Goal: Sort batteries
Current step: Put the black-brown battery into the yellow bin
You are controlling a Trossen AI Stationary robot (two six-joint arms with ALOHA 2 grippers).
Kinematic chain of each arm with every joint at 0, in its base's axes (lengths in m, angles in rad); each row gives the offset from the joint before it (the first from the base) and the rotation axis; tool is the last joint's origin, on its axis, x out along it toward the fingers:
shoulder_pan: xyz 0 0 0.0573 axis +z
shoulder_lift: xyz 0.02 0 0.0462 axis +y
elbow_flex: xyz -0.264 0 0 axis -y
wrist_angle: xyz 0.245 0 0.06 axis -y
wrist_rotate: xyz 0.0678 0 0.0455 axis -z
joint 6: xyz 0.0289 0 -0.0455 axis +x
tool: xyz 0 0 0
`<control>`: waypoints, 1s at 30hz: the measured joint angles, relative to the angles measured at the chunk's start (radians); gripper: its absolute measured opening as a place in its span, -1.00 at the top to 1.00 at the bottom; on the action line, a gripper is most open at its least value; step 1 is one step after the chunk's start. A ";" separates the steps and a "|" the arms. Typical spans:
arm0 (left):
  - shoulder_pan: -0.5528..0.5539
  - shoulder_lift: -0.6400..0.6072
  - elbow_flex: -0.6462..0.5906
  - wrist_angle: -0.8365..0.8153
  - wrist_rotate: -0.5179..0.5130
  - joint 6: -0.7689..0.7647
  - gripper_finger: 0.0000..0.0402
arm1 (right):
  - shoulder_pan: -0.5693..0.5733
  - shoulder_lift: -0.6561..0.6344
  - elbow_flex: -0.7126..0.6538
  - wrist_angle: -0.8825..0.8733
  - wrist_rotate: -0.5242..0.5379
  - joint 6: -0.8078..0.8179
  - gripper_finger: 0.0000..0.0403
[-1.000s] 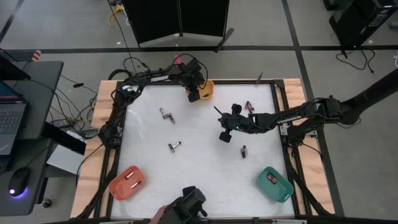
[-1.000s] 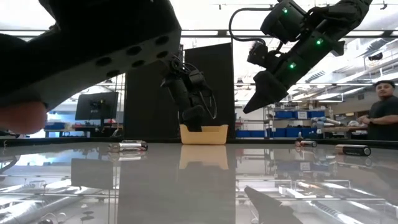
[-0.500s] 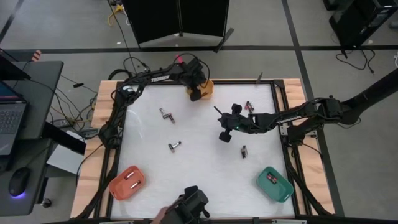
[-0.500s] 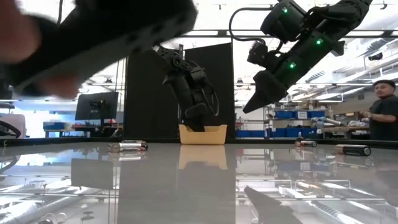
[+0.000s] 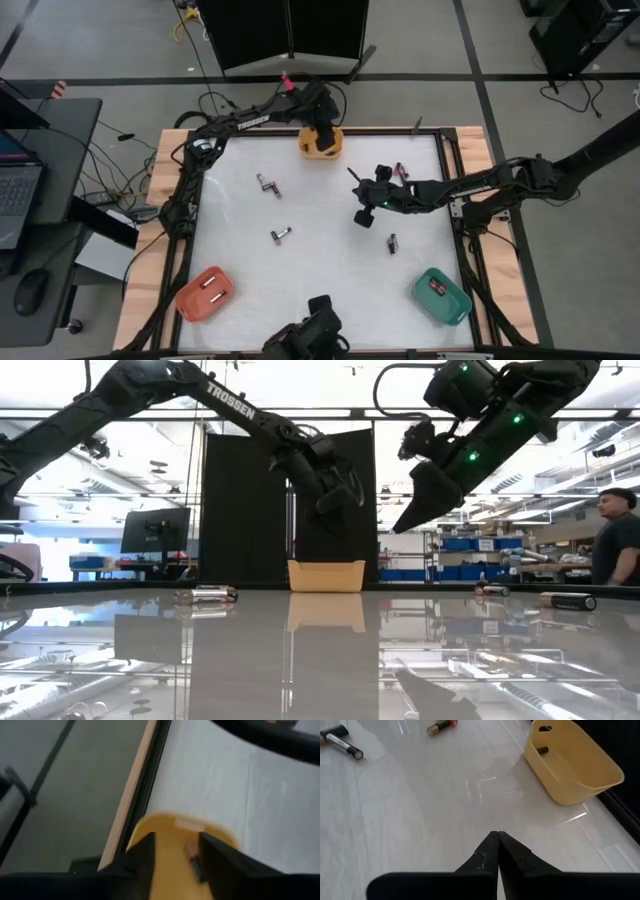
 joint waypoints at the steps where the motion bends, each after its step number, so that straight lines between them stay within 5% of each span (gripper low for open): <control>1: -0.002 -0.004 0.000 0.019 0.012 -0.005 0.39 | 0.000 -0.013 0.000 -0.016 0.000 0.000 0.96; 7: 0.001 -0.004 -0.004 0.130 0.142 -0.036 0.95 | -0.014 -0.060 0.000 -0.074 0.001 0.011 0.95; 14: -0.018 -0.004 -0.020 0.268 0.163 -0.073 0.95 | -0.056 -0.057 -0.027 -0.051 0.000 0.010 0.97; 30: -0.077 -0.004 -0.020 0.466 0.239 -0.082 0.98 | -0.116 -0.060 -0.303 0.400 -0.088 0.027 0.98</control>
